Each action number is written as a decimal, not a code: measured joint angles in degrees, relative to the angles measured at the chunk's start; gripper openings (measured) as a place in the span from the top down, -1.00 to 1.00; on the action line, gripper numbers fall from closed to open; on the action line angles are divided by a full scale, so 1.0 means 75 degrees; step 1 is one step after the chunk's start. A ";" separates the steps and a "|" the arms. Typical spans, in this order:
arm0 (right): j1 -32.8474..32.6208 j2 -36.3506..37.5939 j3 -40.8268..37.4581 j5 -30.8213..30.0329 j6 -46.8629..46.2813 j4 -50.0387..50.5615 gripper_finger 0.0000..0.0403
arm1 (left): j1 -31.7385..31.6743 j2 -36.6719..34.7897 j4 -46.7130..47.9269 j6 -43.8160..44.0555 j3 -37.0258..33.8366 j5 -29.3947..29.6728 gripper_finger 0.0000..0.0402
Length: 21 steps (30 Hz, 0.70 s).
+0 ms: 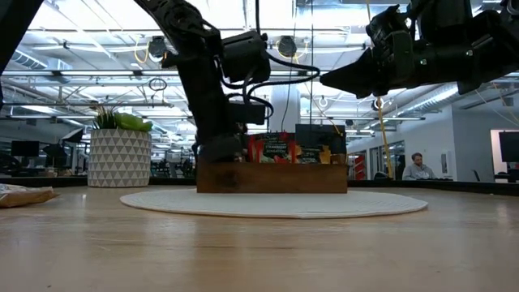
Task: Pick & Place Tea
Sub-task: Put the brown tea bag into the left section of the wooden organizer
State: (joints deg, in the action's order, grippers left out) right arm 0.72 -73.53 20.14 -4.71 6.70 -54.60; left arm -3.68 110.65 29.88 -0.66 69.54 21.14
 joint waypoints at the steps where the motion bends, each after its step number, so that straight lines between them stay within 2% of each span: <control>1: 0.0001 0.0000 0.0000 0.0000 0.0000 0.0002 1.00 | 0.0055 0.0000 0.0100 -0.0043 0.0058 0.0149 0.99; 9: 0.0001 0.0002 0.0000 0.0000 0.0000 0.0002 1.00 | 0.0309 -0.0003 0.0111 -0.0112 0.0091 0.1349 0.96; 13: -0.0001 -0.0001 0.0000 0.0000 0.0003 0.0002 1.00 | 0.0361 -0.0003 0.0075 -0.0125 0.0096 0.1562 0.98; 17: 0.0001 0.0002 0.0000 0.0000 0.0000 0.0002 1.00 | 0.0374 -0.0006 0.0101 -0.0172 0.0102 0.1632 0.91; 21: 0.0001 -0.0001 0.0000 0.0000 0.0003 0.0002 1.00 | 0.0473 -0.0015 0.0213 -0.0274 0.0102 0.2280 0.97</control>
State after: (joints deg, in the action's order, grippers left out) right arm 0.73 -73.54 20.14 -4.71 6.72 -54.59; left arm -0.14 110.54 31.47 -2.72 70.30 38.24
